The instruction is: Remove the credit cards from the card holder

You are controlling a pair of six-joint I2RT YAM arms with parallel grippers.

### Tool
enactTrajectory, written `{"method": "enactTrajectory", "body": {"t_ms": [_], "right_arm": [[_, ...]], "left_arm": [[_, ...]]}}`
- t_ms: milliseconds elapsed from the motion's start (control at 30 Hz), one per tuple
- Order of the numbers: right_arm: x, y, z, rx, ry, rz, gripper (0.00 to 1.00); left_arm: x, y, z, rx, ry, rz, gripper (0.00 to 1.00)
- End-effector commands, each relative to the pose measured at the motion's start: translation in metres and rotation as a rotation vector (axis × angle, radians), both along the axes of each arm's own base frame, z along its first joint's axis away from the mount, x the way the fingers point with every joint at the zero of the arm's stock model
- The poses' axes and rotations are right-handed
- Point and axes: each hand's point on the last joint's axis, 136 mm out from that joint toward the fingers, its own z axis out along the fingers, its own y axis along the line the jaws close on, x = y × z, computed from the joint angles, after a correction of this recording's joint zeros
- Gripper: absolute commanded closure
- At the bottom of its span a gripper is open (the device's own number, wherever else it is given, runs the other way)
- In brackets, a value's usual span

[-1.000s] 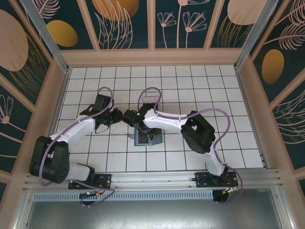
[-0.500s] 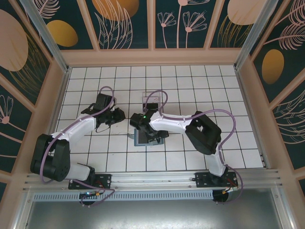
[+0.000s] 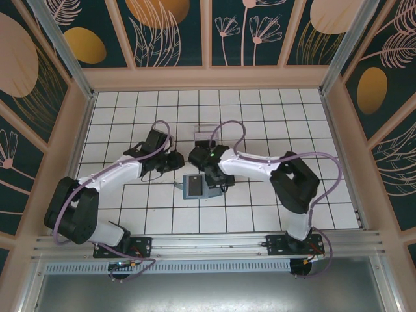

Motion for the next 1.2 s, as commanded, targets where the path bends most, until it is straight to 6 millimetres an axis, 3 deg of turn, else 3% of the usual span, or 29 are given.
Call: {"method": "enactTrajectory", "body": {"t_ms": [0, 233, 400, 700, 933, 1167], "right_arm": [[0.007, 0.019, 0.019, 0.189, -0.002, -0.013, 0.54], [0.025, 0.028, 0.046, 0.332, -0.038, -0.029, 0.60], [0.024, 0.054, 0.054, 0.494, 0.004, 0.005, 0.63], [0.014, 0.083, 0.032, 0.666, 0.118, 0.016, 0.69], [0.009, 0.086, 0.009, 0.692, 0.175, 0.009, 0.76], [0.004, 0.084, -0.012, 0.680, 0.213, -0.001, 0.74]], "left_arm": [[-0.009, -0.011, -0.006, -0.041, 0.023, 0.002, 0.79], [-0.035, -0.027, -0.023, -0.070, 0.066, -0.032, 0.81], [-0.050, -0.031, -0.036, -0.073, 0.103, -0.044, 0.82], [-0.064, -0.025, -0.055, -0.021, 0.157, -0.069, 0.82], [-0.071, -0.016, -0.067, 0.039, 0.190, -0.078, 0.84], [-0.076, -0.010, -0.075, 0.072, 0.209, -0.077, 0.84]]}}
